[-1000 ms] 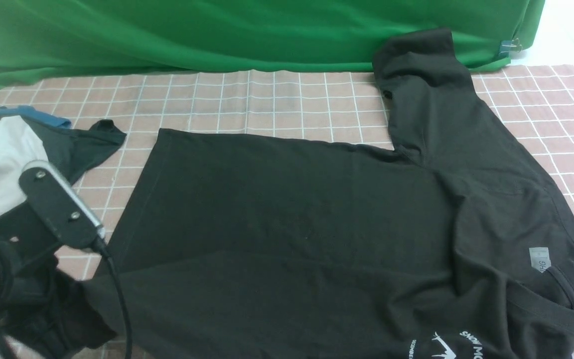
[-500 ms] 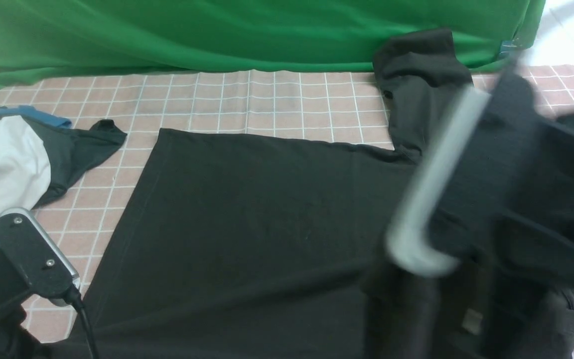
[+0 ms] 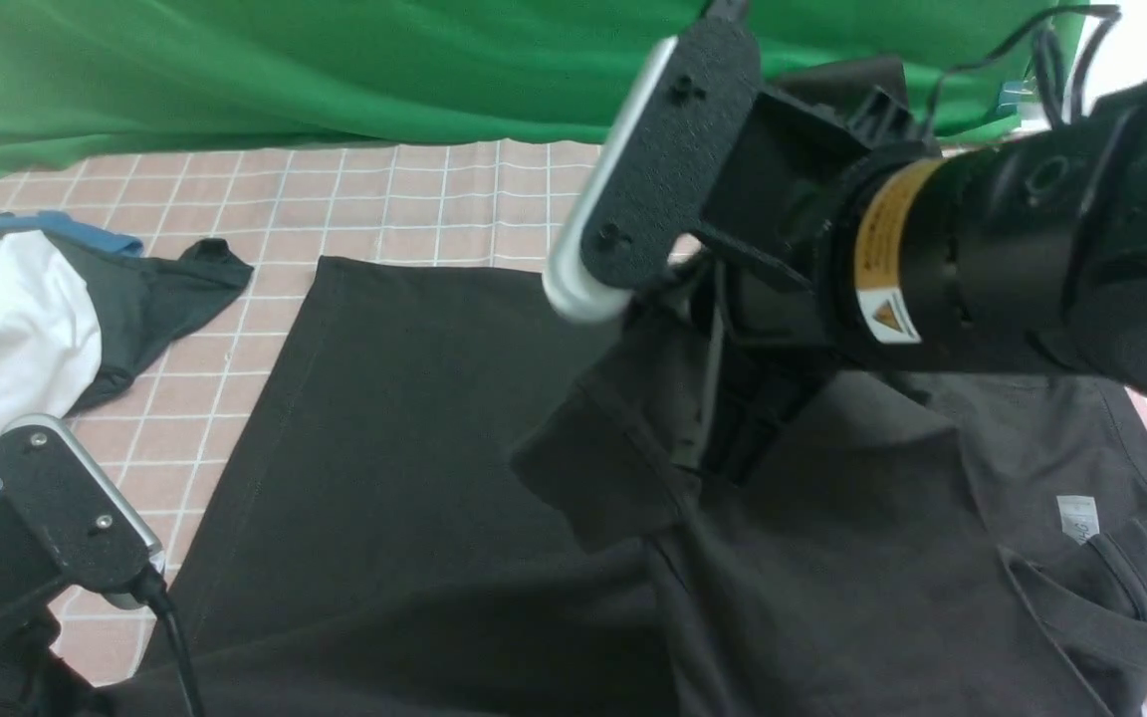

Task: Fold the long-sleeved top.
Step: Spread the long sleeves with your arms and place them on the tabletop

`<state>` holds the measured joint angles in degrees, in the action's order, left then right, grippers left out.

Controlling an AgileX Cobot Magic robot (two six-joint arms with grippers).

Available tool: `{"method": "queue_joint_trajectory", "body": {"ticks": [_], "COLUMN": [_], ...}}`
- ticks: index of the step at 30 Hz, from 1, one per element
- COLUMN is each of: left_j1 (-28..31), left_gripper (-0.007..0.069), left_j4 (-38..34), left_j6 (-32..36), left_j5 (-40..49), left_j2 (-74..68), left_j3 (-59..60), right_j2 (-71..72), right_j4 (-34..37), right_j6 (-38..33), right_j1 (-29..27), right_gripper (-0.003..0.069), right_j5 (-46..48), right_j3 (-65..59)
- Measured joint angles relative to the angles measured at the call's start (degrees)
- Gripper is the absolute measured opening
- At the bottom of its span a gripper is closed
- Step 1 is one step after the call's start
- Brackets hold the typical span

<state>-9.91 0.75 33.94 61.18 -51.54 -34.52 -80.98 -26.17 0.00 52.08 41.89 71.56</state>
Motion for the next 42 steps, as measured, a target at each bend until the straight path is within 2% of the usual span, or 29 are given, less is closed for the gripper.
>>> {"method": "queue_joint_trajectory", "body": {"ticks": [13, 19, 20, 21, 22, 24, 25, 26, 28, 29, 32, 34, 35, 37, 40, 42], "left_j1": [0.0, 0.0, 0.0, 0.0, 0.0, 0.0, 0.0, 0.0, 0.0, 0.0, 0.0, 0.0, 0.0, 0.0, 0.0, 0.0], "left_gripper": [0.0035, 0.0035, 0.0035, 0.0035, 0.0035, 0.0035, 0.0035, 0.0035, 0.0035, 0.0035, 0.0035, 0.0035, 0.0035, 0.0035, 0.0035, 0.0035], "left_j4": [-0.75, -0.75, -0.75, -0.75, -0.75, -0.75, -0.75, -0.75, -1.3, -1.43, -1.64, -1.64, -1.78, -1.93, -2.04, -2.24], "left_j6": [-0.16, -0.16, -0.16, -0.16, -0.16, -0.16, -0.16, -0.16, -0.16, -0.16, -0.16, -0.16, -0.16, -0.16, -0.39, -0.39], "left_j5": [0.0, -0.04, -0.11, -0.25, -0.24, -0.66, -1.0, -1.3, -1.79, -2.06, -2.87, -3.05, -3.07, -3.19, -3.33, -3.38], "left_j2": [0.0, 0.0, 0.0, 0.0, 0.0, 0.0, 0.0, 0.0, 0.0, 0.0, 0.0, 0.0, 0.0, 0.0, 0.0, 0.0], "left_j3": [0.0, 0.0, 0.0, 0.0, 0.0, 0.0, 0.0, 0.0, 0.0, 0.0, 0.0, 0.0, 0.0, 0.0, 0.0, 0.0], "right_j2": [-2.72, -10.55, -11.54, -12.92, -13.11, -14.17, -14.29, -14.23, -13.49, -12.78, -9.97, -9.24, -9.15, -10.33, -15.67, -18.76], "right_j4": [7.87, 8.27, 8.27, 8.27, 8.27, 8.13, 8.07, 8.0, 7.68, 7.63, 8.79, 10.46, 13.38, 17.13, 19.79, 20.27], "right_j6": [-10.27, -11.68, -11.68, -11.68, -11.68, -11.31, -10.38, -9.71, -8.01, -6.69, -0.88, 0.0, -1.24, -5.63, -13.88, -16.12], "right_j1": [-0.69, -4.35, -5.15, -6.52, -6.73, -8.72, -10.23, -10.75, -12.19, -12.97, -13.77, -13.64, -13.12, -11.5, -7.41, -5.83], "right_gripper": [0.0054, 0.0077, 0.0097, 0.0154, 0.0165, 0.0314, 0.042, 0.0473, 0.0547, 0.0558, 0.0499, 0.0468, 0.043, 0.0412, 0.043, 0.0454], "right_j5": [-2.31, -5.69, -6.87, -8.72, -9.0, -11.75, -13.56, -13.98, -13.99, -13.19, -6.96, -3.44, -0.14, 1.82, 2.17, 1.07], "right_j3": [6.46, 6.46, 6.46, 6.4, 6.4, 6.4, 6.4, 6.46, 7.06, 7.53, 8.41, 8.65, 8.46, 7.23, 5.69, 5.37]}}
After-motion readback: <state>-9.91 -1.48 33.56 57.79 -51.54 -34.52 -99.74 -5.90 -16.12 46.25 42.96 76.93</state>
